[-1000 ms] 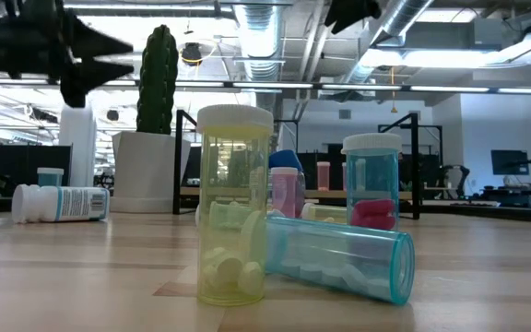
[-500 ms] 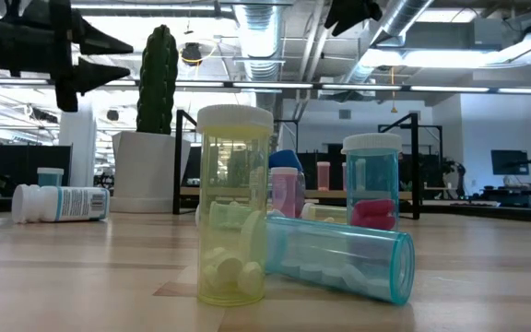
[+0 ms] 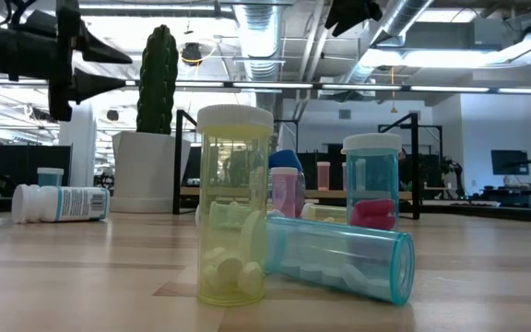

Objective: Pick and place medicine bottles onto shelf by color
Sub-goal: Put the small blue pill bottle on the shelf

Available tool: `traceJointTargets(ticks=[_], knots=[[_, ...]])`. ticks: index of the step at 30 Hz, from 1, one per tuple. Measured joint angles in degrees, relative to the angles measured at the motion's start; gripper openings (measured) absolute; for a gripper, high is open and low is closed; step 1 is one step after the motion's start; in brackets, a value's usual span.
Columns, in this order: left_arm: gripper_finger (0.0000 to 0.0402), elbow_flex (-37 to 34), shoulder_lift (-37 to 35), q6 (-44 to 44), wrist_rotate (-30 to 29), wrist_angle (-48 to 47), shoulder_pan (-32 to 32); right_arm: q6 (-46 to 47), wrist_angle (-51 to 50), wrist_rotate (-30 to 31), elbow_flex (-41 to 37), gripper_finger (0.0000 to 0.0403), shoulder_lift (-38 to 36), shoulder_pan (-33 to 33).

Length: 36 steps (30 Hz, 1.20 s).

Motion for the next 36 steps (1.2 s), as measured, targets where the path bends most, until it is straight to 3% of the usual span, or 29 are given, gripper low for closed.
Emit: traceJointTargets(ticks=[7,20,30,36], knots=[[0.0196,0.02,-0.02,-5.29,-4.51,-1.09,0.0,0.02,-0.01,0.01,0.0,0.0195,0.0,-0.13],[0.0196,0.03,-0.02,-6.75,-11.99,-5.37,0.0,0.04,-0.01,0.01,0.0,0.0195,0.0,-0.13],[0.0196,0.04,-0.02,-11.4,-13.45,-5.88,-0.02,0.04,0.0,0.01,0.0,0.0195,0.0,-0.13],[0.0196,0.04,-0.01,-13.79,-8.92,-5.93,-0.02,0.04,-0.01,0.01,0.0,0.0195,0.0,-0.13]])
